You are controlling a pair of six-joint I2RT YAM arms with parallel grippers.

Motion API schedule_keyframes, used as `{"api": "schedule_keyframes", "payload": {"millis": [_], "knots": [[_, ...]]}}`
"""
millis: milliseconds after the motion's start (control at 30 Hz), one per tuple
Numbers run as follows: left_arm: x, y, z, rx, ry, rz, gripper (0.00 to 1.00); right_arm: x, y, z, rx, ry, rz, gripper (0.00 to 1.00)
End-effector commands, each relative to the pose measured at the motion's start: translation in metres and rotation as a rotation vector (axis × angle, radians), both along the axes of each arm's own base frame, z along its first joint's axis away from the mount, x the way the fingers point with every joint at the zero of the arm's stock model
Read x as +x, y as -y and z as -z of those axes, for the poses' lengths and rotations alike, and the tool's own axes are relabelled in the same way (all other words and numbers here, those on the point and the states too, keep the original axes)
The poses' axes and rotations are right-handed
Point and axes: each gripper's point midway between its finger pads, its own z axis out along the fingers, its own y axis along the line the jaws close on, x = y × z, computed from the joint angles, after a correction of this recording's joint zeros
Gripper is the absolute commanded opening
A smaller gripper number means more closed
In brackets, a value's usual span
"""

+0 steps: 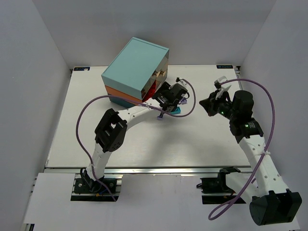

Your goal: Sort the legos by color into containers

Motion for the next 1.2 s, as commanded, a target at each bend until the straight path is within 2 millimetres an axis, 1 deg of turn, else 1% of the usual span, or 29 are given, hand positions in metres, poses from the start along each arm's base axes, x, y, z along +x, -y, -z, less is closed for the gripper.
{"api": "schedule_keyframes", "payload": {"millis": [0,133,200,233,300,367,400,467,500,533,567,600,633,667,700,733,767,800,833,867,900,933,967,1000,1033,1067,1100,1133,1167], "knots": [[0.009,-0.024,-0.013,0.024,0.025,-0.058,0.68,0.003,0.001,-0.007,0.006,0.037,-0.009,0.0],[0.011,-0.036,-0.009,0.031,0.018,-0.077,0.68,0.004,0.002,-0.006,0.006,0.033,-0.007,0.0],[0.015,-0.048,-0.008,0.039,0.017,-0.099,0.69,0.005,0.004,-0.006,0.008,0.032,-0.004,0.0],[0.015,-0.049,-0.008,0.045,0.017,-0.101,0.69,0.005,0.003,-0.006,0.009,0.03,-0.007,0.0],[0.019,-0.059,-0.007,0.049,0.016,-0.125,0.69,0.004,0.002,-0.005,0.011,0.026,-0.012,0.0],[0.019,-0.061,-0.009,0.051,0.02,-0.13,0.69,0.004,0.003,-0.004,0.01,0.023,-0.013,0.0],[0.021,-0.066,-0.008,0.055,0.018,-0.14,0.7,0.004,0.002,-0.004,0.011,0.02,-0.015,0.0],[0.02,-0.066,-0.009,0.043,0.017,-0.133,0.69,0.005,0.004,-0.004,0.012,0.02,-0.009,0.0],[0.02,-0.065,-0.015,0.026,0.03,-0.127,0.67,0.005,0.003,-0.003,0.01,0.02,-0.014,0.0],[0.018,-0.065,-0.015,0.019,0.029,-0.118,0.65,0.004,0.003,-0.003,0.009,0.02,-0.015,0.0],[0.016,-0.054,-0.019,-0.011,0.037,-0.083,0.61,0.005,0.003,-0.002,0.003,0.021,-0.021,0.0],[0.013,-0.049,-0.023,-0.023,0.043,-0.065,0.58,0.004,0.003,0.0,-0.005,0.024,-0.032,0.0],[0.008,-0.045,-0.035,-0.055,0.056,-0.043,0.48,0.0,-0.002,0.001,-0.009,0.028,-0.077,0.0],[0.005,-0.037,-0.037,-0.088,0.038,0.0,0.42,-0.004,-0.006,0.004,-0.023,0.035,-0.118,0.0],[0.002,-0.032,-0.045,-0.14,0.034,0.011,0.36,-0.007,-0.009,0.006,-0.033,0.042,-0.157,0.0],[-0.003,-0.03,-0.063,-0.2,0.044,0.03,0.27,-0.01,-0.011,0.012,-0.066,0.061,-0.198,0.0],[-0.008,-0.027,-0.07,-0.239,0.04,0.052,0.23,-0.017,-0.018,0.015,-0.062,0.058,-0.26,0.06],[-0.015,-0.019,-0.075,-0.304,0.022,0.097,0.2,-0.019,-0.02,0.018,-0.066,0.057,-0.281,0.11],[-0.021,-0.017,-0.083,-0.344,0.023,0.121,0.18,-0.021,-0.022,0.02,-0.072,0.063,-0.306,0.22],[-0.033,-0.02,-0.099,-0.41,0.039,0.15,0.14,-0.019,-0.023,0.025,-0.075,0.047,-0.312,0.29],[-0.043,-0.015,-0.103,-0.455,0.019,0.202,0.13,-0.018,-0.024,0.028,-0.077,0.04,-0.317,0.34],[-0.052,-0.015,-0.109,-0.489,0.012,0.223,0.12,-0.015,-0.024,0.031,-0.083,0.034,-0.314,0.41],[-0.065,-0.029,-0.116,-0.543,0.011,0.222,0.1,-0.007,-0.022,0.037,-0.09,0.014,-0.299,0.45],[-0.076,-0.033,-0.117,-0.567,0.002,0.237,0.1,-0.004,-0.025,0.039,-0.091,0.011,-0.305,0.48],[-0.085,-0.037,-0.117,-0.604,-0.008,0.262,0.1,0.007,-0.025,0.045,-0.097,-0.013,-0.299,0.51],[-0.094,-0.045,-0.118,-0.614,-0.001,0.265,0.12,0.013,-0.029,0.047,-0.096,-0.024,-0.308,0.53],[-0.111,-0.065,-0.114,-0.621,0.014,0.256,0.17,0.019,-0.034,0.047,-0.094,-0.031,-0.322,0.55],[-0.118,-0.075,-0.113,-0.624,0.029,0.249,0.25,0.028,-0.036,0.049,-0.09,-0.049,-0.322,0.57],[-0.124,-0.085,-0.113,-0.632,0.052,0.233,0.35,0.049,-0.044,0.049,-0.071,-0.092,-0.323,0.58]]}}
